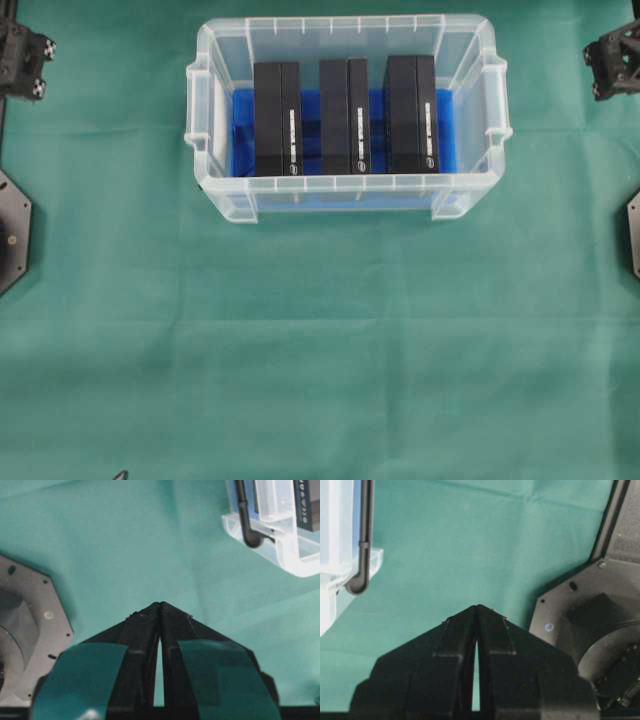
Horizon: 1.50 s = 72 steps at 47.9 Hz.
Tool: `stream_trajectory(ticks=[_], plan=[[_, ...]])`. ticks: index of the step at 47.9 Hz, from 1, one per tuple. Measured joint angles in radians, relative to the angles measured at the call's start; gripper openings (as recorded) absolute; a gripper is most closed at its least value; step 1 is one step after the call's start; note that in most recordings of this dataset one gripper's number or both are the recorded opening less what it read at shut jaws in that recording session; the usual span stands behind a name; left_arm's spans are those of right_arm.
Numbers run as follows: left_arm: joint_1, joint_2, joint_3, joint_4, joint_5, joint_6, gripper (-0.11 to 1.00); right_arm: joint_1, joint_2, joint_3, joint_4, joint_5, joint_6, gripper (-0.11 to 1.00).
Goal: Take out the box from the case.
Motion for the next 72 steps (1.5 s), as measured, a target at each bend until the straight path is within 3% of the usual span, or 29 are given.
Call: stream_trajectory(ticks=[12, 16, 21, 25, 30, 33, 37, 40, 72], plan=[[0.000, 0.000, 0.000, 0.000, 0.002, 0.000, 0.08, 0.000, 0.000, 0.005, -0.002, -0.017, 0.003, 0.00], [0.000, 0.000, 0.000, 0.000, 0.000, -0.003, 0.20, 0.000, 0.002, 0.011, -0.002, -0.028, 0.005, 0.00], [0.000, 0.000, 0.000, -0.002, -0.002, -0.008, 0.43, 0.000, 0.000, 0.020, -0.002, -0.035, 0.008, 0.02], [0.000, 0.000, 0.000, -0.002, -0.002, -0.012, 0.64, 0.000, 0.000, 0.026, -0.002, -0.037, 0.011, 0.15], [0.000, 0.000, -0.002, -0.002, -0.002, -0.014, 0.85, 0.000, 0.000, 0.035, -0.002, -0.037, 0.020, 0.46], [0.000, 0.000, 0.000, -0.002, 0.000, -0.014, 0.91, 0.000, 0.000, 0.038, -0.005, -0.038, 0.026, 0.65], [0.000, 0.000, 0.000, -0.002, 0.000, -0.015, 0.93, 0.000, 0.002, 0.043, -0.017, -0.037, 0.034, 0.87], [0.000, 0.000, 0.000, -0.003, 0.000, -0.020, 0.93, 0.002, 0.000, 0.043, -0.028, -0.035, 0.038, 0.94], [0.000, -0.005, 0.014, -0.003, 0.000, -0.041, 0.93, 0.002, 0.000, 0.043, -0.043, -0.035, 0.051, 0.94]])
